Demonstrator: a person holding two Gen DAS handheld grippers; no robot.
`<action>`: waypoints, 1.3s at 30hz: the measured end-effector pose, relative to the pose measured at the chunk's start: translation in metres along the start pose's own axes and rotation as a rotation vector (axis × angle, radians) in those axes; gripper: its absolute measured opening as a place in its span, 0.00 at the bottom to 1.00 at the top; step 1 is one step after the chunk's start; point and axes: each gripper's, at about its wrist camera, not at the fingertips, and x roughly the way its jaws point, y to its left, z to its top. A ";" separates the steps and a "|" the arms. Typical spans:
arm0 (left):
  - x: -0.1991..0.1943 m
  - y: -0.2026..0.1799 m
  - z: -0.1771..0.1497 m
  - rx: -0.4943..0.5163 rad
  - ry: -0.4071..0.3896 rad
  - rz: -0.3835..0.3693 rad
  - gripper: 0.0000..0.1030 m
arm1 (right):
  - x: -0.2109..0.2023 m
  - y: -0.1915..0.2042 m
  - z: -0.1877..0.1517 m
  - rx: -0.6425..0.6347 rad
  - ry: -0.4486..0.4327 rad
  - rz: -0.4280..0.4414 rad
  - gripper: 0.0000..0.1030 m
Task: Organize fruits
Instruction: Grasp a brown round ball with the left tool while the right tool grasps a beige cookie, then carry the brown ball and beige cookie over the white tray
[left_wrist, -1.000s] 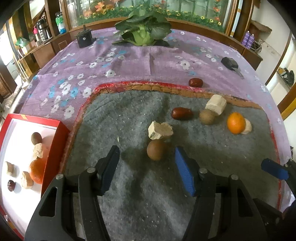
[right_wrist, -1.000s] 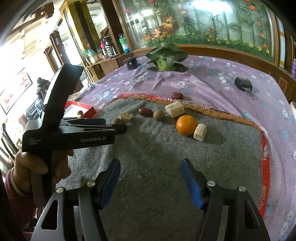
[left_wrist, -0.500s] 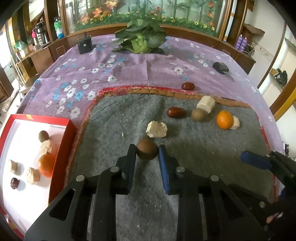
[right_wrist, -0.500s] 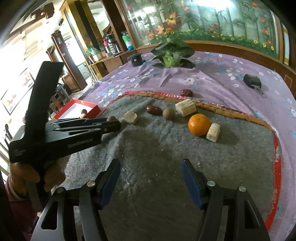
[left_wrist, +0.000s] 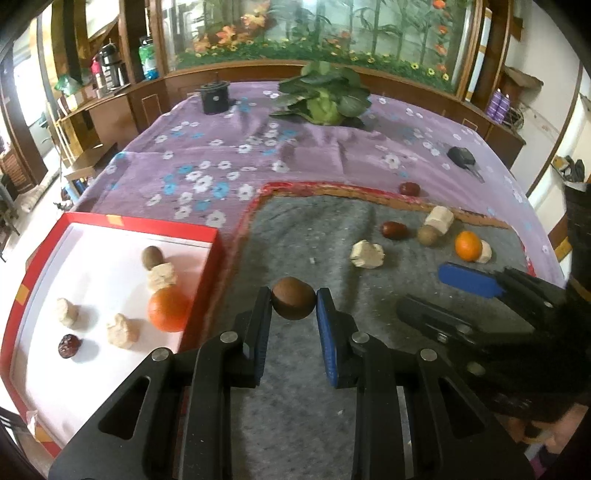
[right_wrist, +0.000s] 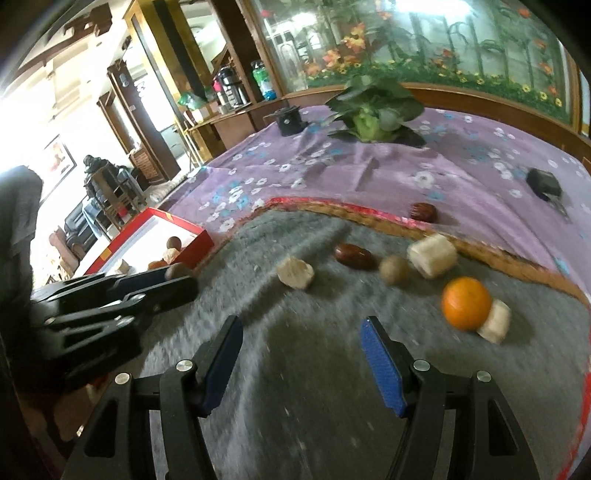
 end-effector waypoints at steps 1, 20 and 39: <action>-0.001 0.003 0.000 -0.004 0.000 -0.003 0.23 | 0.006 0.003 0.003 -0.018 0.009 -0.006 0.62; -0.002 0.036 -0.001 -0.045 0.005 -0.015 0.23 | 0.038 0.006 0.026 0.004 0.041 -0.062 0.27; -0.036 0.059 -0.019 -0.077 -0.041 0.076 0.23 | 0.000 0.073 0.009 -0.117 0.008 -0.018 0.26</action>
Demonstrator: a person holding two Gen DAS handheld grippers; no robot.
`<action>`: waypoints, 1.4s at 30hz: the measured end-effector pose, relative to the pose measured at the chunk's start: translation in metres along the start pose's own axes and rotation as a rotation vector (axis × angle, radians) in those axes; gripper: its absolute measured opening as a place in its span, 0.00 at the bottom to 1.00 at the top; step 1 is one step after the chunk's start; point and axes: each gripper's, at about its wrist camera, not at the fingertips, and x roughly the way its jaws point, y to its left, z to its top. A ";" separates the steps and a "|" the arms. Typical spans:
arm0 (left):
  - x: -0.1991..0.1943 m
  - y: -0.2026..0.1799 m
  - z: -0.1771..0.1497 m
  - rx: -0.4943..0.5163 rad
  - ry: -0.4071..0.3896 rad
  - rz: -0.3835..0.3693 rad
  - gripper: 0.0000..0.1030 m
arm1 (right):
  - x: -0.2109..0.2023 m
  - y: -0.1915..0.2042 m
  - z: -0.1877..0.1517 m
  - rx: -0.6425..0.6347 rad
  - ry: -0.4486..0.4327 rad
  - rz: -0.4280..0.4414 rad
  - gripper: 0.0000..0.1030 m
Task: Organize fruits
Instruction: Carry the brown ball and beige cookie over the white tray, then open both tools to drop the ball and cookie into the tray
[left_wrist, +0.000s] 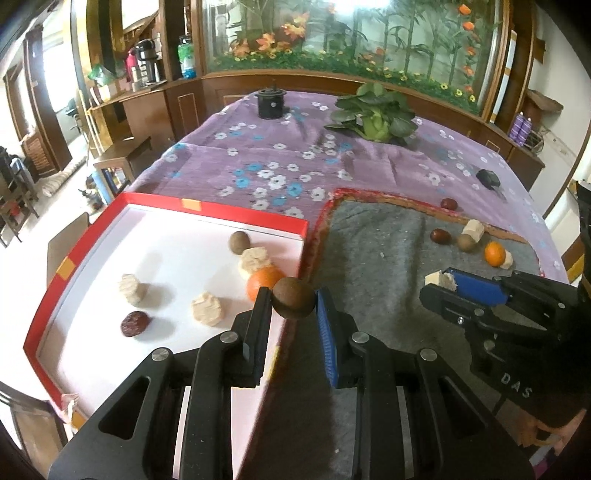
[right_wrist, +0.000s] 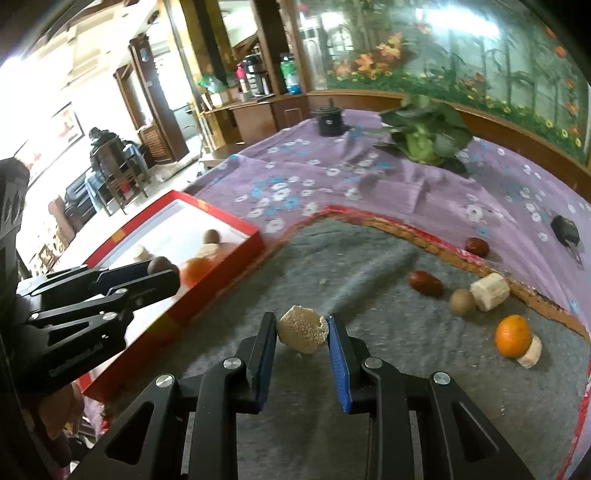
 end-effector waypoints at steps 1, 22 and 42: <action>-0.001 0.002 -0.001 -0.003 -0.001 0.004 0.23 | 0.000 0.004 0.000 -0.008 -0.001 0.002 0.26; -0.009 0.092 -0.028 -0.144 0.024 0.118 0.23 | 0.026 0.091 0.021 -0.175 0.039 0.108 0.26; 0.010 0.124 -0.039 -0.225 0.072 0.158 0.23 | 0.096 0.141 0.018 -0.298 0.175 0.150 0.26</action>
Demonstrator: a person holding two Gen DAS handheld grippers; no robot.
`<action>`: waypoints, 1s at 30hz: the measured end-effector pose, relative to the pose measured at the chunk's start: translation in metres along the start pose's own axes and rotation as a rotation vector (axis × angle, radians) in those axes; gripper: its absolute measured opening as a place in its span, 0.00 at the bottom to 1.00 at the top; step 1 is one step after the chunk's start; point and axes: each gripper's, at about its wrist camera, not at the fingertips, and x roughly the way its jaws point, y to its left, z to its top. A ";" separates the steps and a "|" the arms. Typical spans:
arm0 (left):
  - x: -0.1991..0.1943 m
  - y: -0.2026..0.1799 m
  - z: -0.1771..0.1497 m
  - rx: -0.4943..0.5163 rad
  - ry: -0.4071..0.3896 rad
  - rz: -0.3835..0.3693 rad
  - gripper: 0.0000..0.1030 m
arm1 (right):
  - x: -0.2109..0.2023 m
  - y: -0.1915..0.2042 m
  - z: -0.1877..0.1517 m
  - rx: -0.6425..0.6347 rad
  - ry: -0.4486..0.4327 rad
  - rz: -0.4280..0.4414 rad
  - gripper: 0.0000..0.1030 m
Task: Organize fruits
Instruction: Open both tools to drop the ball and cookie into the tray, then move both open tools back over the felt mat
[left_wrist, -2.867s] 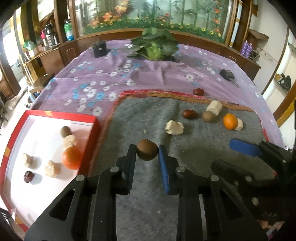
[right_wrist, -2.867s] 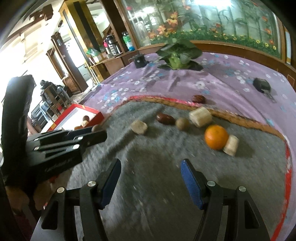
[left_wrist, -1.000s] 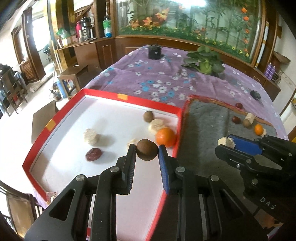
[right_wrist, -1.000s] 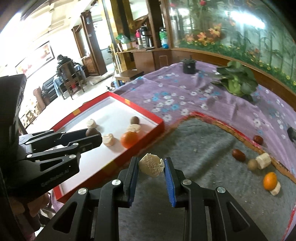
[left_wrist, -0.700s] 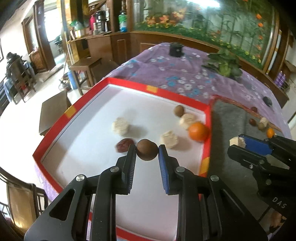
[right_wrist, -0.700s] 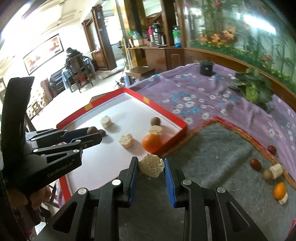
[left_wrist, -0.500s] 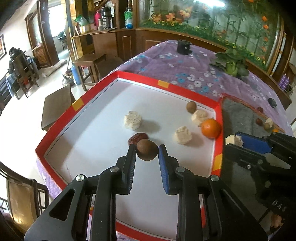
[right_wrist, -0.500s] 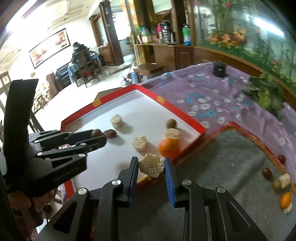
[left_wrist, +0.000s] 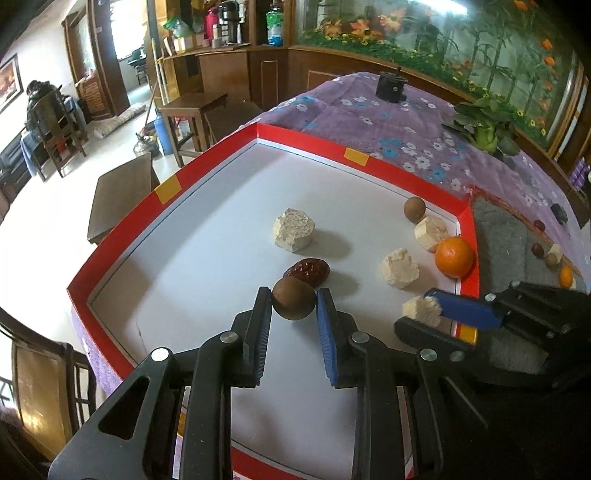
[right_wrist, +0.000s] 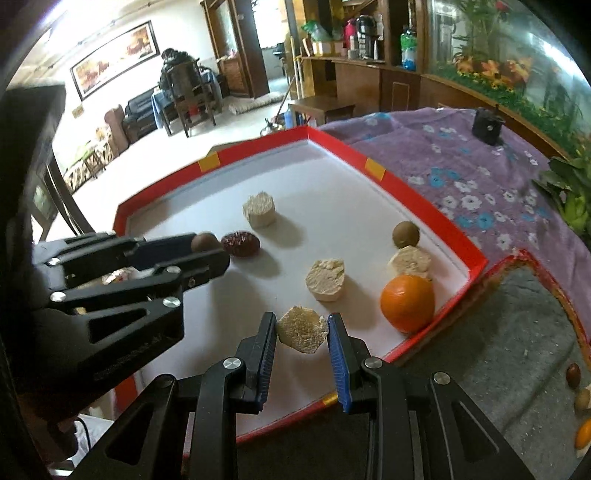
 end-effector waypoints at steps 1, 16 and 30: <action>0.001 0.001 0.001 -0.011 0.006 0.002 0.23 | -0.001 0.000 0.000 -0.002 -0.010 -0.003 0.26; -0.017 -0.015 0.007 -0.013 -0.032 -0.001 0.63 | -0.064 -0.017 -0.016 0.055 -0.146 -0.036 0.45; -0.032 -0.115 0.013 0.131 -0.057 -0.115 0.63 | -0.123 -0.095 -0.079 0.221 -0.169 -0.193 0.47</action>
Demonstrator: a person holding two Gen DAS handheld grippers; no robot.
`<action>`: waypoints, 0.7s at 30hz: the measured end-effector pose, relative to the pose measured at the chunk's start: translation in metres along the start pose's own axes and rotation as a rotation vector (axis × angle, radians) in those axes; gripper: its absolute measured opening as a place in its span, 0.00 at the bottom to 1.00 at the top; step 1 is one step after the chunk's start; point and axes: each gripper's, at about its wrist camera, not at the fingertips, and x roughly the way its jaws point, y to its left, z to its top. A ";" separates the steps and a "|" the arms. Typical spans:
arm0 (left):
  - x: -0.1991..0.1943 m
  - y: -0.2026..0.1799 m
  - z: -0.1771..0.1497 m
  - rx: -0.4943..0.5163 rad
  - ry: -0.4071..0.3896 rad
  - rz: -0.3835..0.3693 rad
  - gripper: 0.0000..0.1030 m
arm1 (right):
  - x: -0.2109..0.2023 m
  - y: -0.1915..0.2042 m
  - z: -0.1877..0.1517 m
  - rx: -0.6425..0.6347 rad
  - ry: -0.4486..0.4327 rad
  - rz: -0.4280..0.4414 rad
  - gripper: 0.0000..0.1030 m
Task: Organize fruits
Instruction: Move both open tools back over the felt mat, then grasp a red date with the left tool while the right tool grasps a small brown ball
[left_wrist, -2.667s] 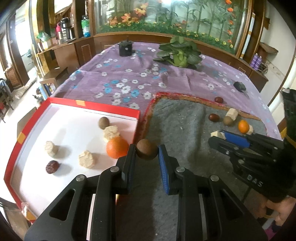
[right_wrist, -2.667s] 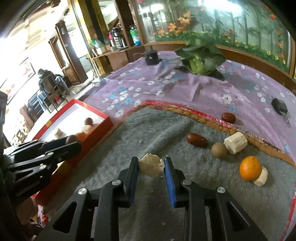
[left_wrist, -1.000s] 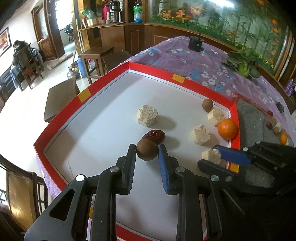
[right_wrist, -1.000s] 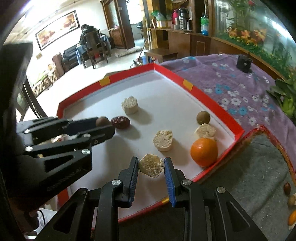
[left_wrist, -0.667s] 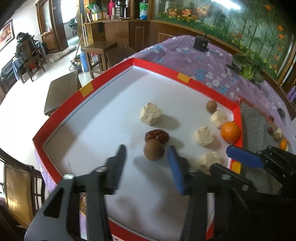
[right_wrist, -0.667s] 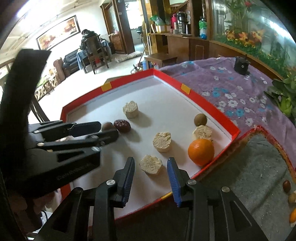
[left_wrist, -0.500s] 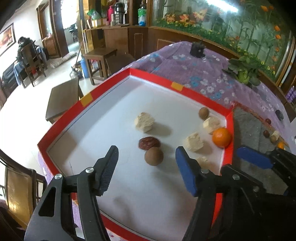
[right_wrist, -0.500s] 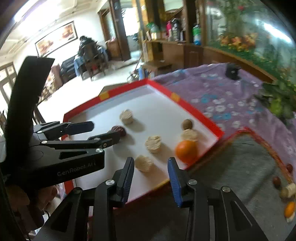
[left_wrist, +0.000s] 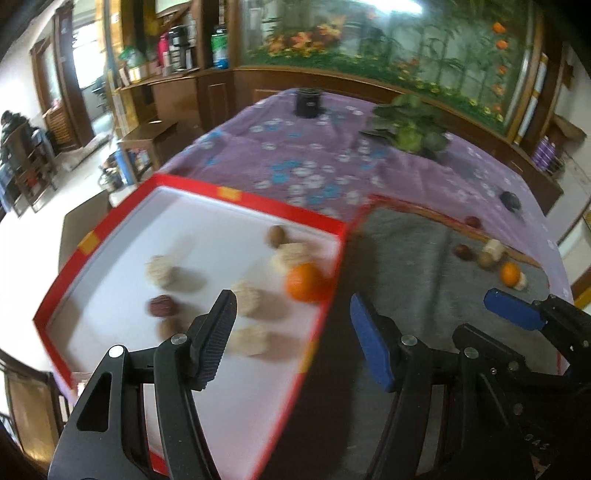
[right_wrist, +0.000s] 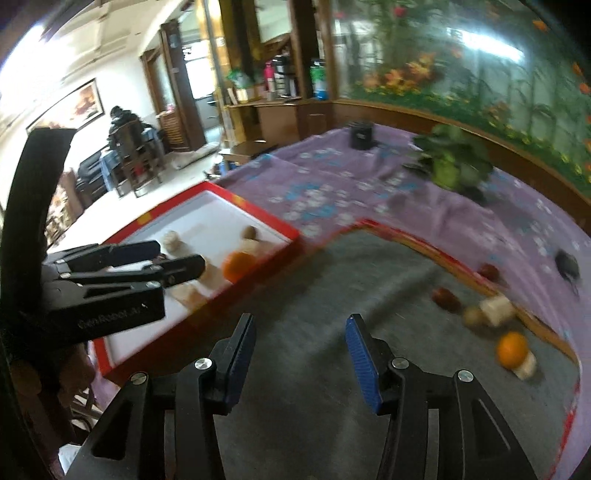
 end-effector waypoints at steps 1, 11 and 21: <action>0.001 -0.008 0.001 0.010 0.002 -0.011 0.63 | -0.004 -0.009 -0.006 0.011 0.001 -0.020 0.47; 0.024 -0.089 0.014 0.116 0.043 -0.114 0.63 | -0.035 -0.088 -0.043 0.163 -0.005 -0.097 0.48; 0.064 -0.148 0.033 0.200 0.090 -0.173 0.62 | -0.041 -0.130 -0.062 0.241 -0.008 -0.088 0.48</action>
